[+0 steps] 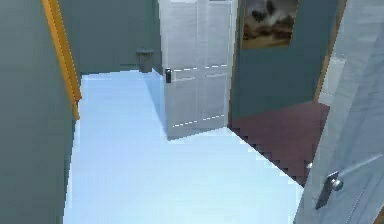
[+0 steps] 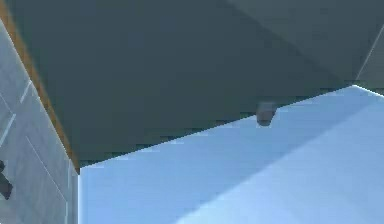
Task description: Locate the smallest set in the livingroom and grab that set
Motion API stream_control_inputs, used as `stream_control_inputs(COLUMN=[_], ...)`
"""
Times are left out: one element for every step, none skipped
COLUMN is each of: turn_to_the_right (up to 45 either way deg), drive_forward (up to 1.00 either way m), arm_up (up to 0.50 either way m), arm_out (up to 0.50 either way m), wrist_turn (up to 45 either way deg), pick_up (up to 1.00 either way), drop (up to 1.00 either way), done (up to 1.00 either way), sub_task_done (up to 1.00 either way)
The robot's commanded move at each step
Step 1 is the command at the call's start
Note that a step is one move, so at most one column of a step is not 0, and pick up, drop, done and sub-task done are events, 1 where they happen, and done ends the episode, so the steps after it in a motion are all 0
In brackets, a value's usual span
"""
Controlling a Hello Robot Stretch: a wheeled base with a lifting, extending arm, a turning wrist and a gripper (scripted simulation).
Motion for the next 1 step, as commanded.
stream_control_inputs(turn_to_the_right=[0.0], drive_forward=[0.95], arm_up=[0.0], arm_out=[0.0], wrist_turn=[0.0], pick_up=[0.0], drop=[0.0], done=[0.0], sub_task_done=[0.0])
